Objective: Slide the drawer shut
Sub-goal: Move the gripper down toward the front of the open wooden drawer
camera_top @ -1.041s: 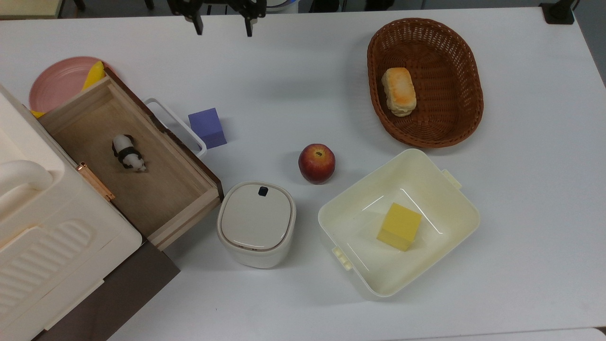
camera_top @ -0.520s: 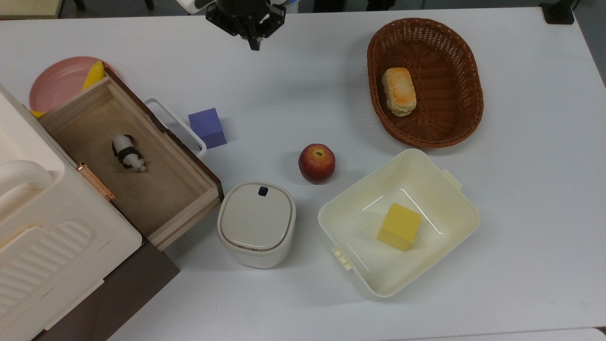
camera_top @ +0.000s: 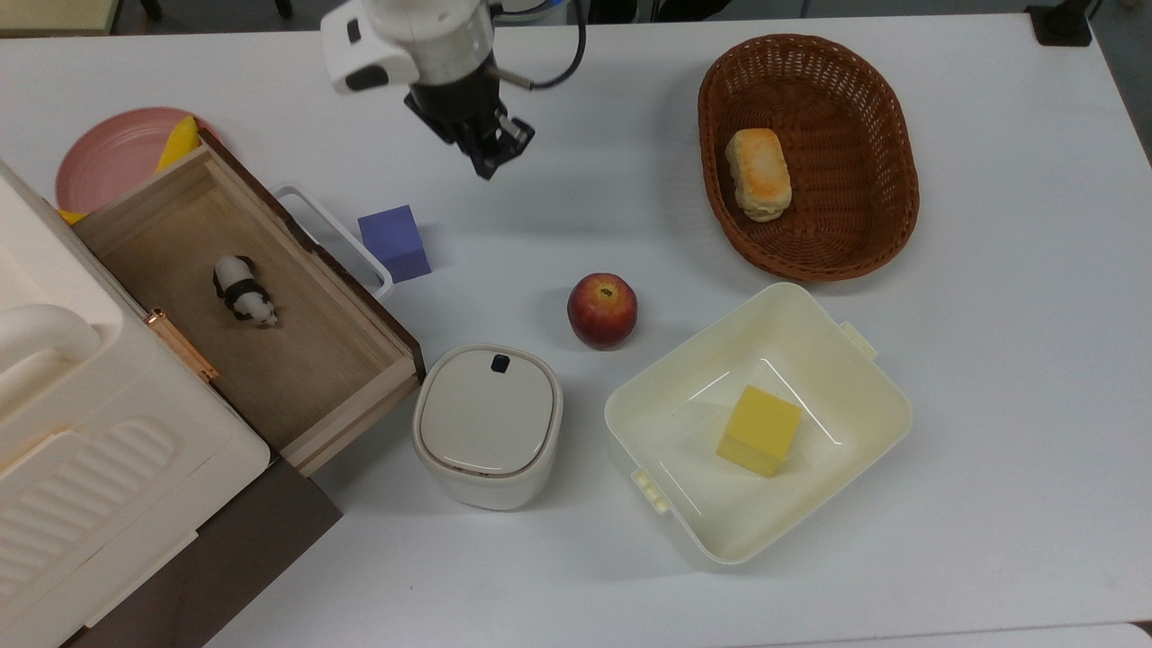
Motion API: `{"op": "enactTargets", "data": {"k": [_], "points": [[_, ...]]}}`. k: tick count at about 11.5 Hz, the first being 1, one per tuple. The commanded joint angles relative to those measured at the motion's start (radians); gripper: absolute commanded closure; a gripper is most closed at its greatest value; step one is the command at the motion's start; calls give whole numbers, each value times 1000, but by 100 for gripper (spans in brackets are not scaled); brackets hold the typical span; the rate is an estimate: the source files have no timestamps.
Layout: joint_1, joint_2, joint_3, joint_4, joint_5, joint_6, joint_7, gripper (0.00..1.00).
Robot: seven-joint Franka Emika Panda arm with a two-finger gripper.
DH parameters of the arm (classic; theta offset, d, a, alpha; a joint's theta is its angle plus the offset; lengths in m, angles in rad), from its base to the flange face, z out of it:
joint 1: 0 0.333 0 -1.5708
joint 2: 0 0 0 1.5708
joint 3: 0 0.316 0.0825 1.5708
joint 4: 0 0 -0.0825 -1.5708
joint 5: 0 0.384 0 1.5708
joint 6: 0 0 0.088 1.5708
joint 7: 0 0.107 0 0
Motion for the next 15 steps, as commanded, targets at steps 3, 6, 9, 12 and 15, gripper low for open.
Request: {"op": "enactTargets", "data": {"k": [3, 6, 9, 12, 15], "points": [[4, 49, -100, 19, 7, 128, 26, 100], [4, 84, -129, 35, 5, 159, 17, 100], [4, 108, -148, 42, 5, 207, 16, 100], [4, 123, -163, 45, 5, 219, 11, 100], [-2, 177, -190, 133, 7, 219, -3, 100]]}}
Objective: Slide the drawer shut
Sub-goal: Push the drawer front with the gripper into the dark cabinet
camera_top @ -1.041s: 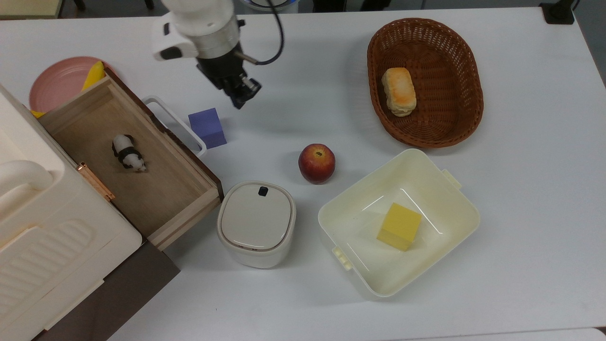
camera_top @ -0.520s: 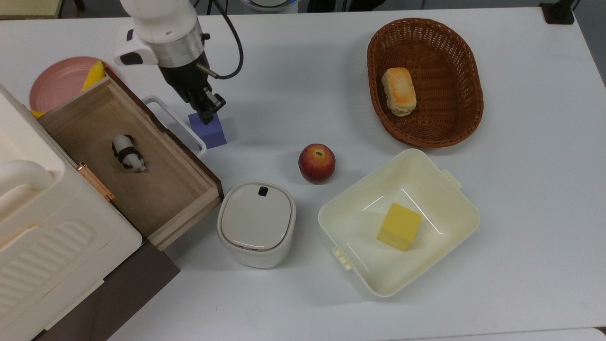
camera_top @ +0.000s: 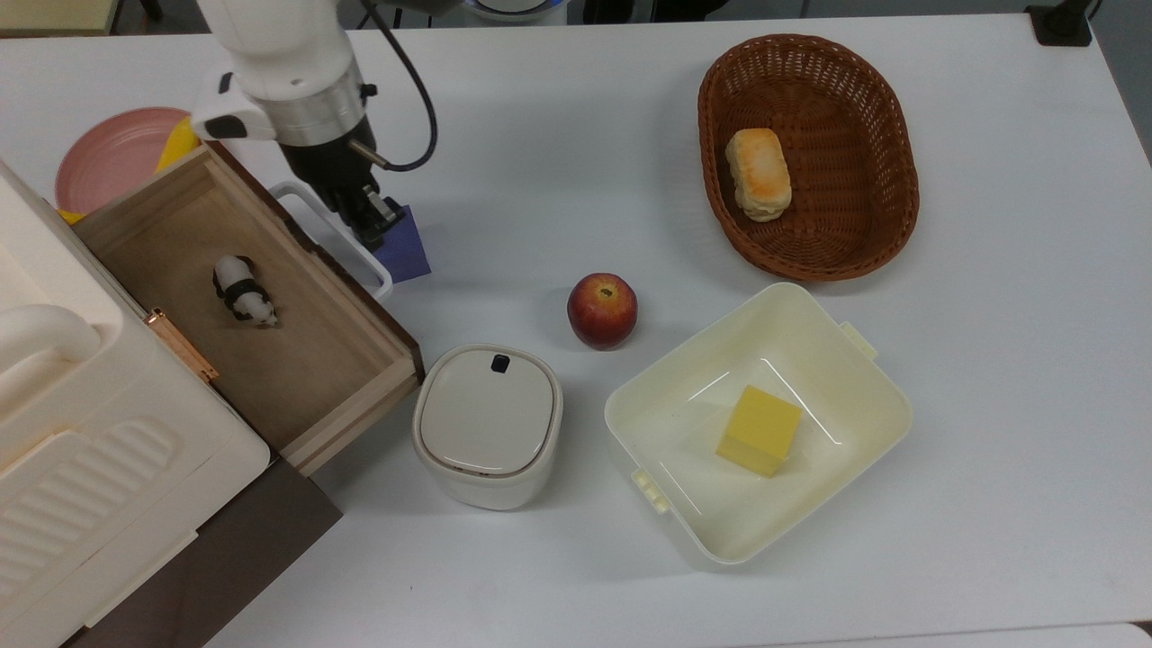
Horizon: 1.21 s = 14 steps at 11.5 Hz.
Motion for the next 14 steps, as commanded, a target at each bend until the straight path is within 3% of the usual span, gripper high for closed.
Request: {"op": "enactTargets", "data": {"k": [1, 14], "points": [[-15, 60, -30, 88, 7, 7, -32, 100], [-93, 152, -19, 197, 5, 6, -57, 100]]}}
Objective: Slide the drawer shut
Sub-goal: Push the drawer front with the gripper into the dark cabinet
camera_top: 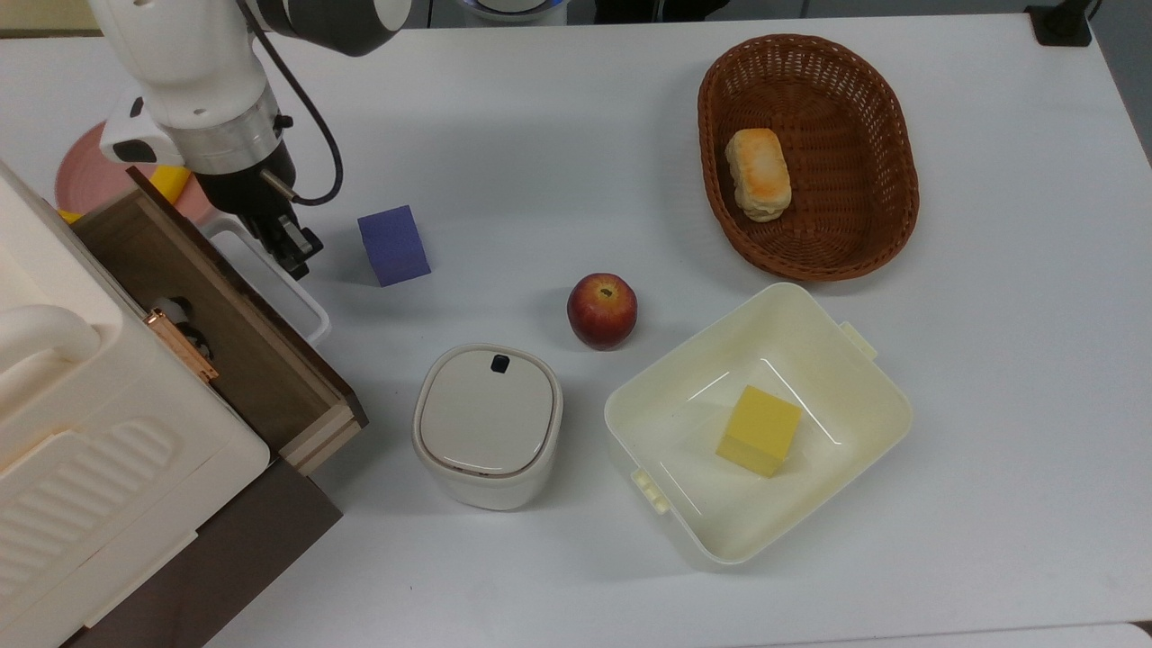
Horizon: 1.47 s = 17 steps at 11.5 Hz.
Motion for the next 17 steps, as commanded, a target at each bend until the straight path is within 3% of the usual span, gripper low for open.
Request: {"op": "enactTargets", "data": {"k": [1, 17], "points": [[-31, 36, 1, 61, 7, 9, -22, 100], [-79, 96, 4, 175, 16, 10, -18, 100]]}}
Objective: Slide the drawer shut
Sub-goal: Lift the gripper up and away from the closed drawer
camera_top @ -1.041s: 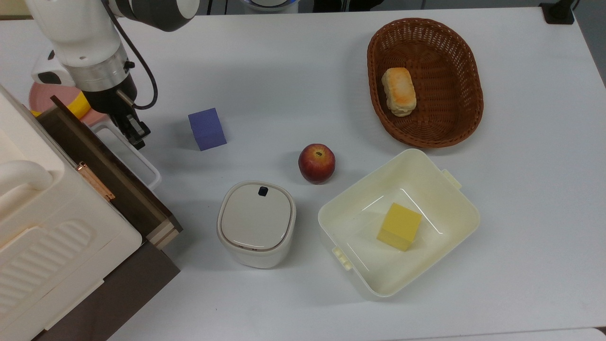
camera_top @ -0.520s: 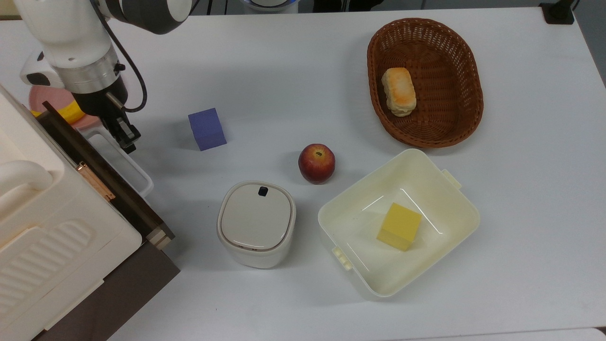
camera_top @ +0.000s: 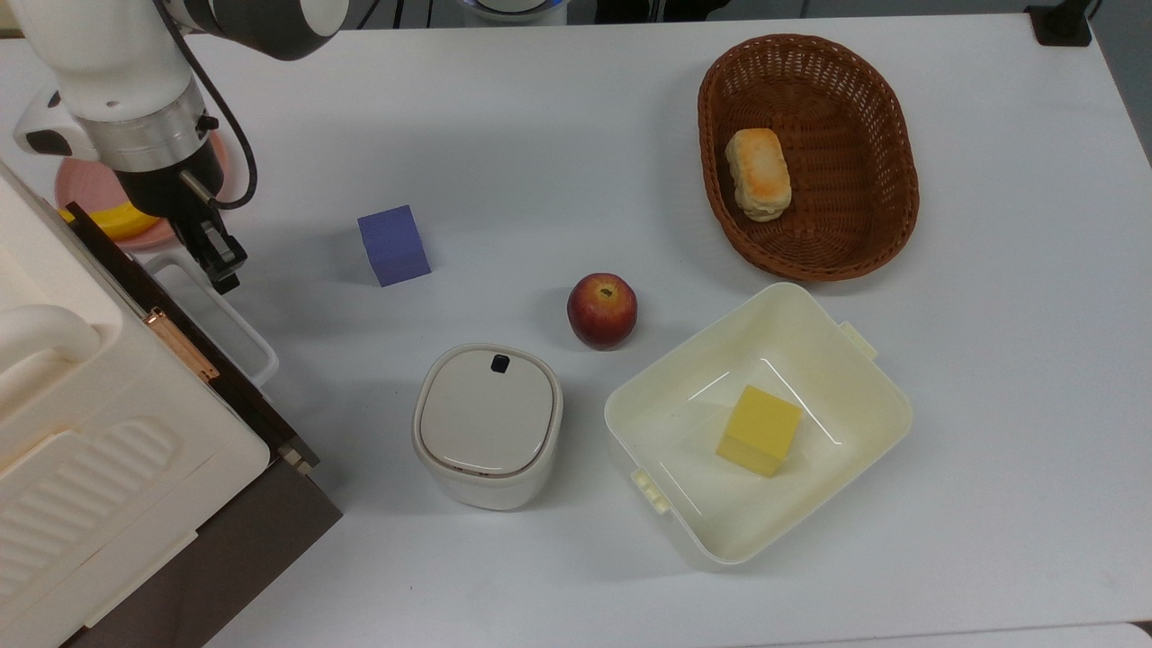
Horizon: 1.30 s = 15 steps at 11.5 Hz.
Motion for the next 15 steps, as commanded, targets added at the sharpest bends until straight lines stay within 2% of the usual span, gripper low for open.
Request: {"op": "enactTargets", "data": {"k": [1, 9, 11, 13, 15], "points": [[-15, 28, 3, 40, 16, 12, -15, 100], [-23, 36, 4, 34, 16, 66, -19, 100], [0, 34, 59, 21, -12, 63, -76, 100], [89, 22, 84, -9, -55, 44, -128, 100], [135, -5, 142, -10, -69, 15, -172, 100]]}}
